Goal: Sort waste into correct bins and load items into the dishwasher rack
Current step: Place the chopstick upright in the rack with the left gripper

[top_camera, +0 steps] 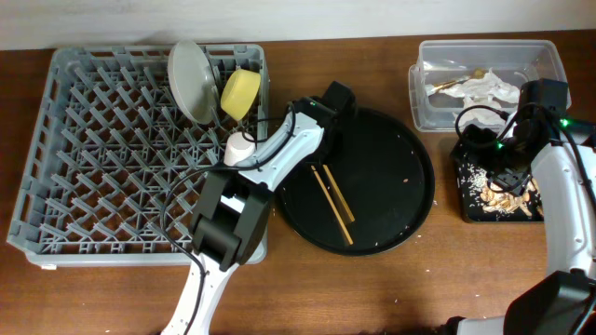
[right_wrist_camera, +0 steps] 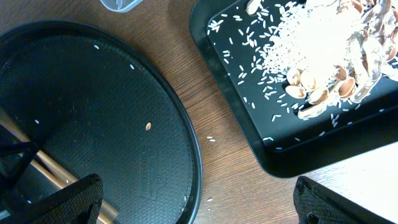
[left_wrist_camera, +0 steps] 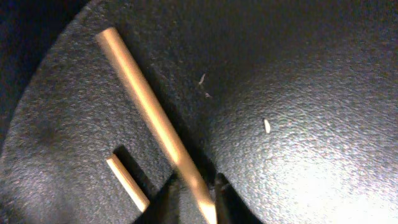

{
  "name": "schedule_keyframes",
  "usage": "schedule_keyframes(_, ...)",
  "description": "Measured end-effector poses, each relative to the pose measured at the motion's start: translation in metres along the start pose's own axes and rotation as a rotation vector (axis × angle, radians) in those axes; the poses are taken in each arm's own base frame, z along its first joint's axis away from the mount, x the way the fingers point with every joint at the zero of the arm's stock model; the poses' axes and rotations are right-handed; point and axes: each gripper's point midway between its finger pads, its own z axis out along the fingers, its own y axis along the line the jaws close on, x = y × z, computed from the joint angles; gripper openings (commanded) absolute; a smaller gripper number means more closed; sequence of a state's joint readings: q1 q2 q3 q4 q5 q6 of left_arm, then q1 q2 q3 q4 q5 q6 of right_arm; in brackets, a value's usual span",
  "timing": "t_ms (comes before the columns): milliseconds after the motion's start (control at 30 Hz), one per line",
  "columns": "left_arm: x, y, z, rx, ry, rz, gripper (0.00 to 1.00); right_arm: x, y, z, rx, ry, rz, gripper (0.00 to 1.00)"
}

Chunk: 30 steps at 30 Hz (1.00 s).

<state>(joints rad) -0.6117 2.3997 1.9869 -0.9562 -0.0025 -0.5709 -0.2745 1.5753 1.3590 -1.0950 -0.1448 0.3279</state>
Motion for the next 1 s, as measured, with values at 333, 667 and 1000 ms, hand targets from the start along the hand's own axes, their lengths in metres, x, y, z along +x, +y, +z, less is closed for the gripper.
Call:
schedule_keyframes(333,-0.036,-0.031,-0.051,0.054,-0.095,0.197,0.01,0.0,0.0,0.0,0.0,0.0,0.0,0.98)
schedule_keyframes(667,-0.097,0.107,-0.315,0.028,-0.486,0.056,0.01,0.001,0.0,0.0,0.001,0.002,0.0,0.98)
schedule_keyframes(1000,-0.052,0.212,-0.257,-0.277,-0.125,0.109,0.01,0.003,-0.001,0.0,0.005,0.013,0.002,0.99)
